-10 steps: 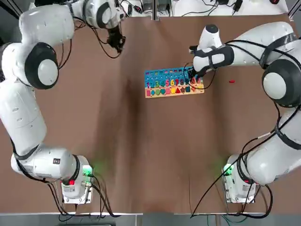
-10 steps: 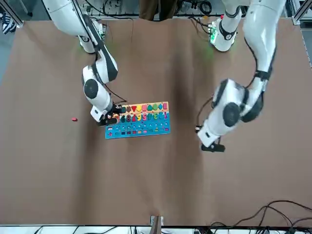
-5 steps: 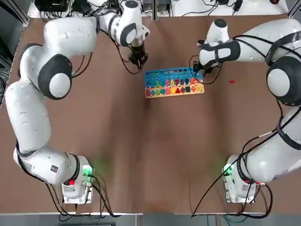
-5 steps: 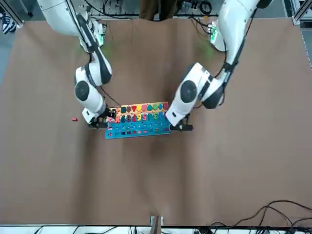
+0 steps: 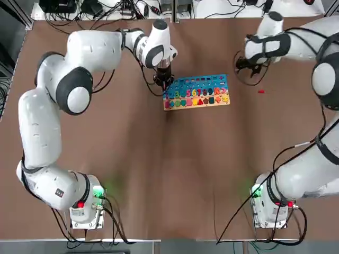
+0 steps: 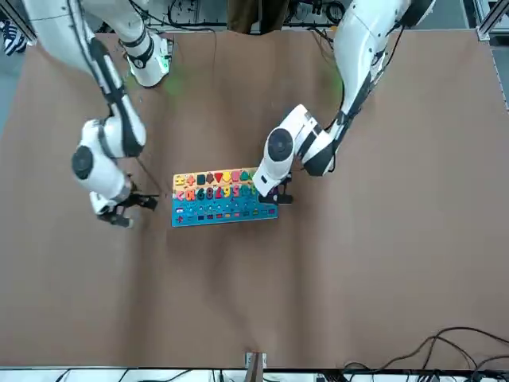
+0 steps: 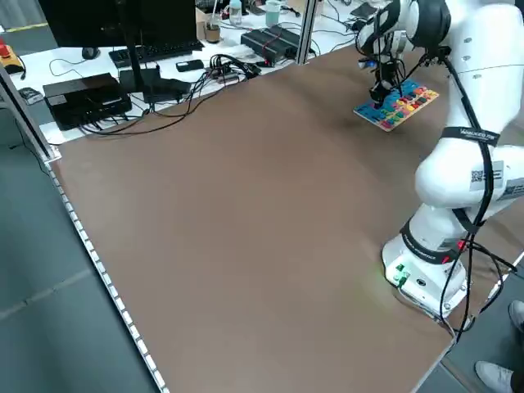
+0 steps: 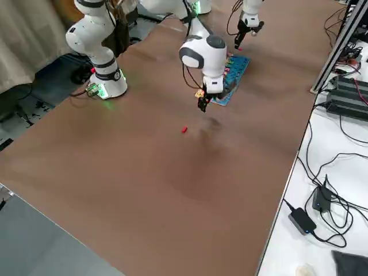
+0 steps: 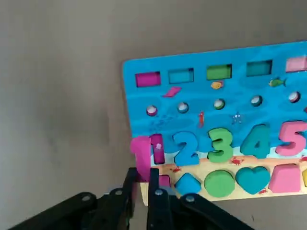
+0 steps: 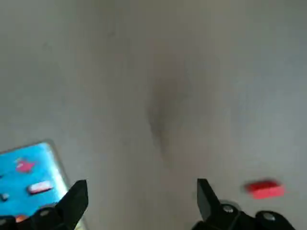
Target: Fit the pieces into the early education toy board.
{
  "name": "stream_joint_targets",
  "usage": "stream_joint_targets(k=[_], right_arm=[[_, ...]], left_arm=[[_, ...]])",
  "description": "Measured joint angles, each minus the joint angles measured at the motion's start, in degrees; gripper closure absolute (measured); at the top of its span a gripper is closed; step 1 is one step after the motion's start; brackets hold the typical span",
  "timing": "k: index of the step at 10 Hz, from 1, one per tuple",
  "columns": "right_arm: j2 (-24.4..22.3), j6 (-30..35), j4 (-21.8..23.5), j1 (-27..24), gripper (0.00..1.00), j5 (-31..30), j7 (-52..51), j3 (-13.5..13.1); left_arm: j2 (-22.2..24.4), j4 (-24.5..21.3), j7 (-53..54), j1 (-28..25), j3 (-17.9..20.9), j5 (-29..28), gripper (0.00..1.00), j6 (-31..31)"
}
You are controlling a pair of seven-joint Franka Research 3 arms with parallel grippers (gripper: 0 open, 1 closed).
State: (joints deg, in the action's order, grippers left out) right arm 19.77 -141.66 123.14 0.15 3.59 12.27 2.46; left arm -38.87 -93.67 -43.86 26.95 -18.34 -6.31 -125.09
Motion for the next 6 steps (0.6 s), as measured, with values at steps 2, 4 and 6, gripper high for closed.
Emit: stream_joint_targets(k=[2, 4, 6], right_arm=[[0.0, 0.4, -0.3, -4.8, 0.00, -0.5, -5.9, 0.0], [0.0, 0.8, -0.3, -6.4, 0.00, -0.6, -14.1, 0.0], [0.2, 1.1, -0.3, -9.1, 0.00, -0.6, -20.9, 0.0]], left_arm=[[-1.4, 0.0, -0.8, 2.4, 2.0, -0.9, 0.87, -2.2], [-2.0, 0.0, -1.0, 3.2, 2.6, -1.2, 0.87, -2.8], [-2.2, 0.0, -1.0, 3.2, 2.6, -1.2, 0.87, -3.2]])
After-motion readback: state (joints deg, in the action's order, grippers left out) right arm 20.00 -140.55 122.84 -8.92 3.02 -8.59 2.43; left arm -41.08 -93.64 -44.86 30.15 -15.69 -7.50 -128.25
